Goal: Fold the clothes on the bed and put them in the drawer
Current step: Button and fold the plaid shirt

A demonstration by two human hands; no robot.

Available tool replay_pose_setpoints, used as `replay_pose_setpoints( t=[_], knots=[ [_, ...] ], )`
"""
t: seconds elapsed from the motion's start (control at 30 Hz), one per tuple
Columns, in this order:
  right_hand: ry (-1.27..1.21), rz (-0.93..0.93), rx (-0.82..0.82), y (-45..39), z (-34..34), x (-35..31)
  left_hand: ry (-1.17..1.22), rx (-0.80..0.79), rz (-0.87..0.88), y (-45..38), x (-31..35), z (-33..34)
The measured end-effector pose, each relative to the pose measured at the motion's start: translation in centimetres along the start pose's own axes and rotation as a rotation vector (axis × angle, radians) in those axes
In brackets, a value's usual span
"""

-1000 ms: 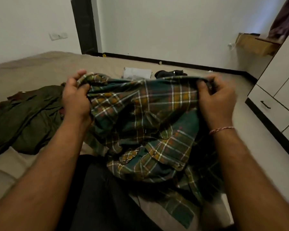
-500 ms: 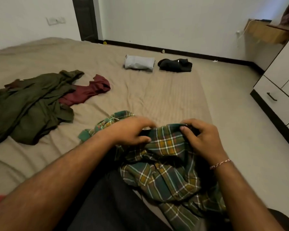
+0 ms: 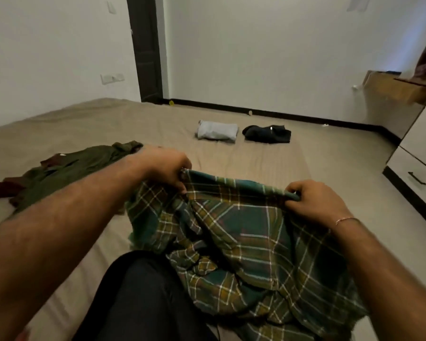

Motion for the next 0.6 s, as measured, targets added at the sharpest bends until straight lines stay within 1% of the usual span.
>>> replay_pose_setpoints(
  t=[0.03,0.07,0.1,0.13,0.2,0.23,0.27,0.3,0.33,0.4,0.43,0.47,0.5,0.53,0.57,0.6],
  knots=[
    [0.005,0.016,-0.059,0.1,1.7,0.0,0.029,-0.005,0.004,-0.2,0.0,1.7],
    [-0.008,0.025,-0.128,0.3,3.6,0.0,0.07,-0.049,0.018,-0.5,0.2,3.7],
    [-0.041,0.029,-0.216,0.8,5.9,0.1,0.097,-0.124,0.046,-0.9,0.8,6.4],
    [-0.092,0.035,-0.322,1.5,8.3,0.0,0.056,-0.205,0.064,-1.2,1.7,9.5],
    [-0.176,0.039,-0.567,2.9,13.3,0.0,-0.144,-0.36,0.099,-1.7,4.2,15.3],
    [-0.185,0.025,-0.662,3.4,15.5,0.0,-0.231,-0.402,0.123,-2.0,5.3,17.3],
    [-0.17,0.01,-0.717,3.9,17.2,0.0,-0.275,-0.408,0.146,-2.1,6.2,18.3],
    [-0.161,-0.002,-0.735,4.1,18.0,0.2,-0.307,-0.406,0.181,-2.9,6.4,18.5],
    [-0.155,0.006,-0.733,4.3,18.1,0.0,-0.309,-0.424,0.226,-3.2,6.2,18.4],
    [-0.115,0.023,-0.747,3.8,16.7,-0.1,-0.261,-0.518,0.317,-4.3,5.2,17.4],
    [-0.068,0.008,-0.758,2.9,15.6,-0.2,-0.233,-0.55,0.328,-5.0,4.7,16.1],
    [-0.014,-0.001,-0.752,1.5,14.0,-0.5,-0.208,-0.572,0.303,-5.8,4.0,14.1],
    [0.017,0.004,-0.701,0.1,12.5,-0.8,-0.186,-0.573,0.25,-6.4,3.5,11.5],
    [0.027,0.02,-0.59,-1.9,10.2,-1.3,-0.149,-0.537,0.184,-7.4,2.9,8.2],
    [0.033,0.05,-0.405,-4.8,6.9,-1.6,-0.109,-0.402,0.134,-8.6,2.5,3.6],
    [0.042,0.083,-0.188,-6.8,3.6,-2.0,-0.051,-0.197,0.075,-8.8,2.0,-0.7]
  ],
)
Point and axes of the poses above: each hand's wrist, its own y-axis away from the middle knuckle, its own z-axis out of the palm, x = y × z, the point moved 2 cm from there along -y, towards the middle knuckle, and after that the axes turned 8 degrees about -x, right-handed, at the moved point
